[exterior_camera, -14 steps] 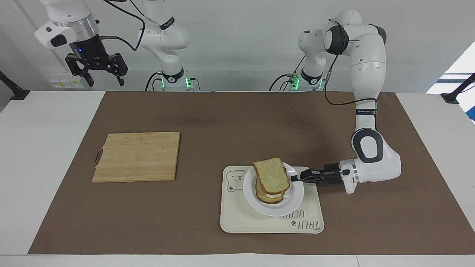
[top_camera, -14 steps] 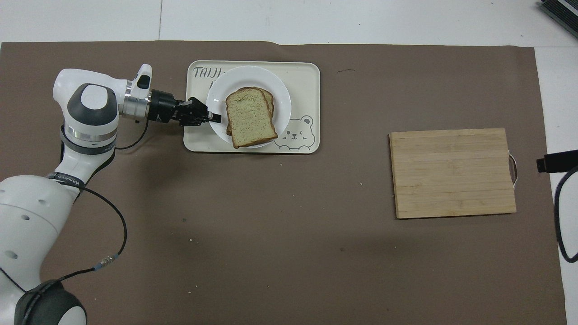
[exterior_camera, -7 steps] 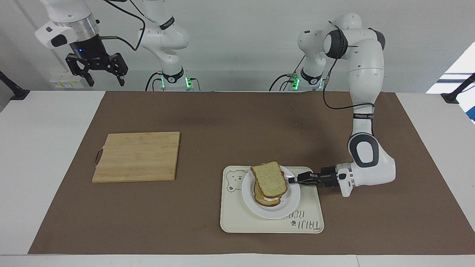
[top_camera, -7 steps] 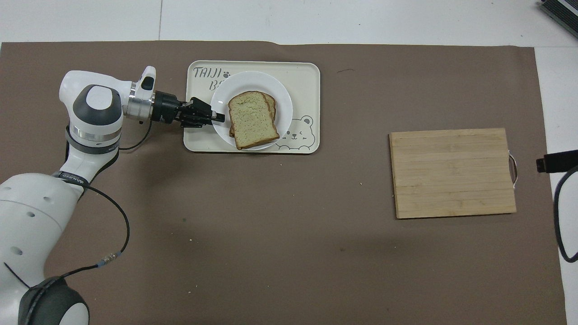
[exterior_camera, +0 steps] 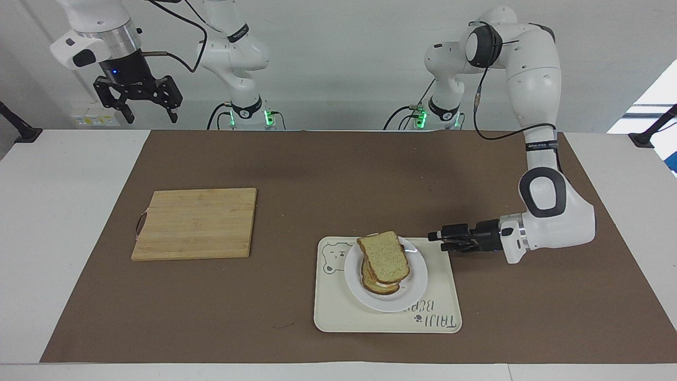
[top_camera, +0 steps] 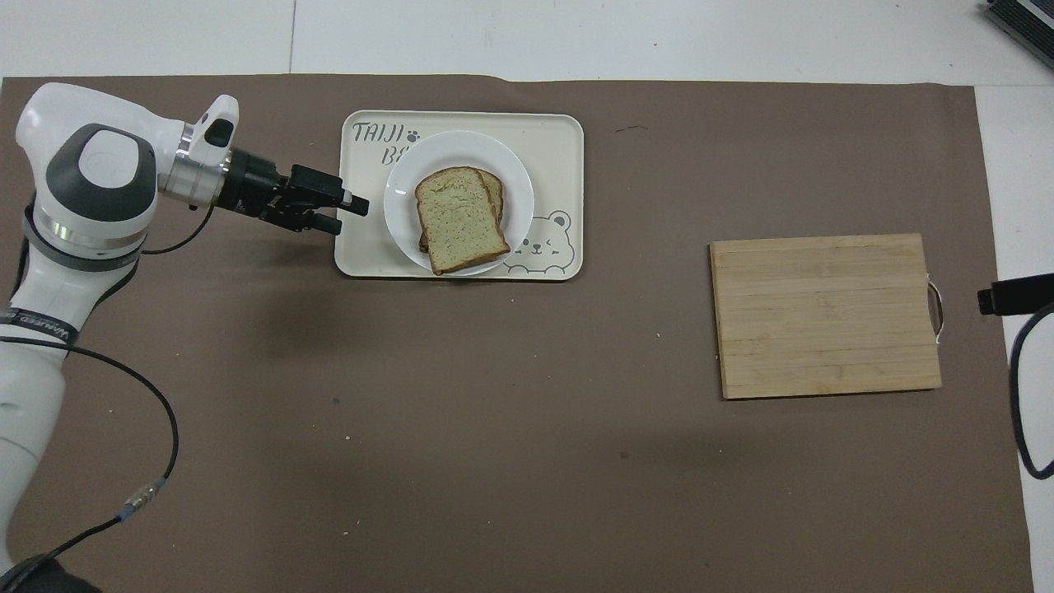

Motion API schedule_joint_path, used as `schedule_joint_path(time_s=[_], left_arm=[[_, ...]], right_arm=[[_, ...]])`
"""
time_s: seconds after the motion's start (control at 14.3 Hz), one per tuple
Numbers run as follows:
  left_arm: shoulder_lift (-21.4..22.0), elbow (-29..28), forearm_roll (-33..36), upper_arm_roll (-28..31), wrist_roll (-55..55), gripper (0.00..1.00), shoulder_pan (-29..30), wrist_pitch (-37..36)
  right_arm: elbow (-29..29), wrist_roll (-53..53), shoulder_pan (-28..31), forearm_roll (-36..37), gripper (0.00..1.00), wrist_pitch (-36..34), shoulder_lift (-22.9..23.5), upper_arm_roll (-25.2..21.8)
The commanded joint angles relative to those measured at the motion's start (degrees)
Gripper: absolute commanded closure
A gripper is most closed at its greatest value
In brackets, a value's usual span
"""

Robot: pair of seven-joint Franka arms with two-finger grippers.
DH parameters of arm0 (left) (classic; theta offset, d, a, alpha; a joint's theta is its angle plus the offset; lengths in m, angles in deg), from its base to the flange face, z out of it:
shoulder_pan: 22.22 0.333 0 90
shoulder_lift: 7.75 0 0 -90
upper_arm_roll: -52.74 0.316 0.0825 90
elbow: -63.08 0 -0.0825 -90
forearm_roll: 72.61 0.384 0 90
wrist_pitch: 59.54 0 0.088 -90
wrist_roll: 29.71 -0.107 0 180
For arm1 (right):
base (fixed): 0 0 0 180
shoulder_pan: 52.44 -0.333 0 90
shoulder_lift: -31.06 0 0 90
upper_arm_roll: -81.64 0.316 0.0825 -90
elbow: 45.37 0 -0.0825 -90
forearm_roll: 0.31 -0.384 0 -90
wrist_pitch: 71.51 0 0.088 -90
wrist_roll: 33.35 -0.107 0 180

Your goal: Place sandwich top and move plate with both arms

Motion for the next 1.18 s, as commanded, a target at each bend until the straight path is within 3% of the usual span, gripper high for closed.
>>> schedule_joint_path(time_s=[0.0,0.42,0.77,1.12], left_arm=[[7.04,-5.01,7.79,0.23,4.27,0.00,0.06,-1.13],[12.76,-5.29,27.74,0.41,10.08,0.00,0.32,-2.71],[16.80,-4.50,39.71,1.82,11.04,0.00,0.15,-1.57],[21.10,-2.74,48.23,1.64,19.21,0.00,-0.82,-2.54]], right_arm=[[-0.18,-0.77,-0.03,0.14,0.00,0.23,0.06,0.13],[-0.18,-0.85,-0.03,0.14,0.00,0.23,-0.03,0.13],[-0.18,-0.77,-0.03,0.14,0.00,0.23,-0.03,0.13],[-0.18,-0.85,-0.03,0.14,0.00,0.23,-0.03,0.13]])
